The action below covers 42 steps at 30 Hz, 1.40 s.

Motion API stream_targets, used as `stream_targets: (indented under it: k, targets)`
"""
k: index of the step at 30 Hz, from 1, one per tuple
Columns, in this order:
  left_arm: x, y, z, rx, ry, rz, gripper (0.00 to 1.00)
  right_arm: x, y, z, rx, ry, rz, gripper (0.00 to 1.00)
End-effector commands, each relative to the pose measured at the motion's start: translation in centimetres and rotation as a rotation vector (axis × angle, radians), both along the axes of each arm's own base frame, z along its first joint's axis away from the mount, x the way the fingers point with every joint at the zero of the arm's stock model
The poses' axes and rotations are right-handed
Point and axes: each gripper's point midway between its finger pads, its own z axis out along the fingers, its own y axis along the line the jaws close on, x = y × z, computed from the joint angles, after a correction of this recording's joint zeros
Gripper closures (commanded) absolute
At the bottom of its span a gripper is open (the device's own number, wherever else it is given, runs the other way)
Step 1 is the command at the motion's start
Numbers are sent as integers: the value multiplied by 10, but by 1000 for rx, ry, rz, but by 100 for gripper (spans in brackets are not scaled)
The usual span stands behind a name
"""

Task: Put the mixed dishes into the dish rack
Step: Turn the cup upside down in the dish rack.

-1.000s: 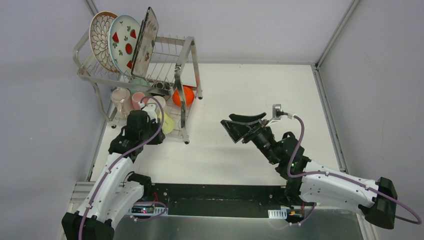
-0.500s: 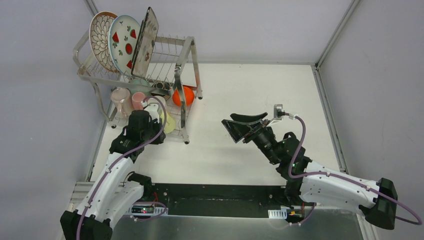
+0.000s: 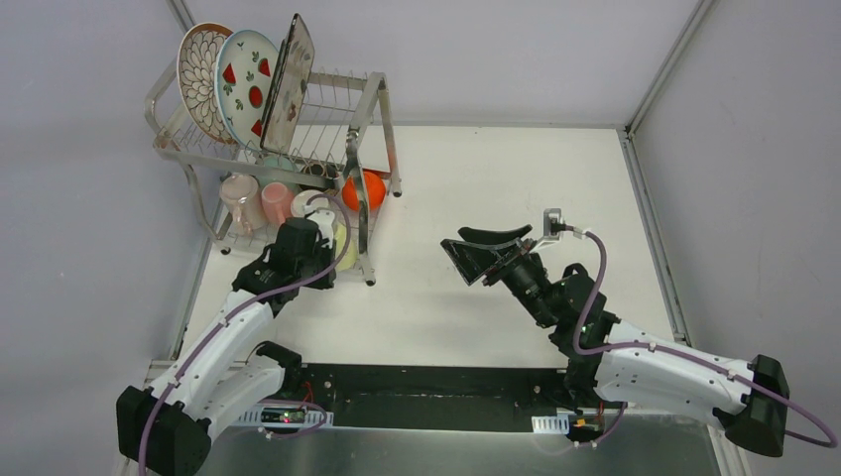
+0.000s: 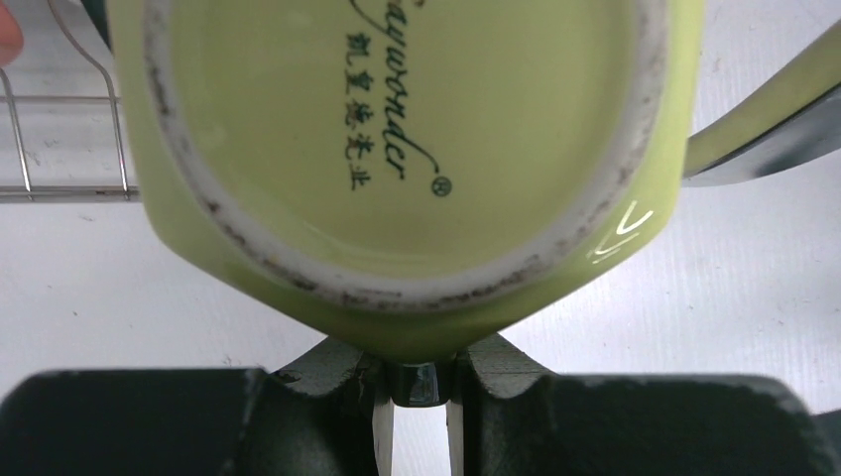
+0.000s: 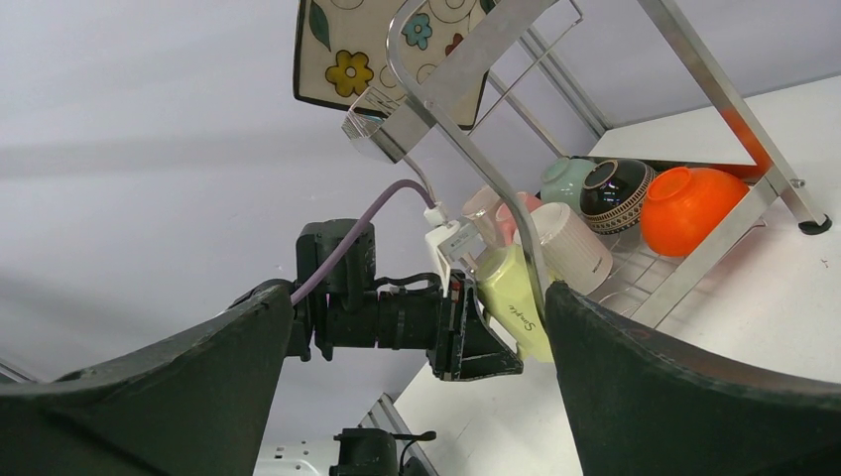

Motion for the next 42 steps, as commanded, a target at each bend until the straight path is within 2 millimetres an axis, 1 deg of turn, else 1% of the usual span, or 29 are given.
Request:
stream_targets:
  k: [1, 4, 12, 19, 22, 25, 28, 31, 36, 42]
  targets:
    - [33, -11, 44, 6, -181, -3, 100, 0, -7, 10, 25, -18, -18, 0]
    - [36, -14, 41, 19, -171, -5, 100, 0, -8, 10, 25, -18, -19, 0]
    - [48, -10, 40, 32, -197, 48, 100, -1, -10, 11, 25, -20, -22, 0]
    - [61, -17, 39, 32, -225, 34, 100, -1, -9, 11, 22, -20, -19, 0]
    - [67, -15, 34, 47, -225, 51, 99, -1, -9, 11, 24, -20, -17, 0]
    - [71, -18, 32, 42, -230, 43, 94, -2, -9, 13, 26, -23, -13, 0]
    - [73, -20, 32, 37, -233, 39, 83, -3, -10, 13, 23, -23, -11, 0]
    - [72, -20, 31, 34, -232, 40, 76, -4, -11, 13, 27, -20, -12, 0]
    - [70, -19, 31, 24, -234, 47, 72, -4, -11, 13, 28, -20, -9, 0]
    - [68, -17, 29, 31, -227, 51, 72, -4, -10, 12, 26, -16, -7, 0]
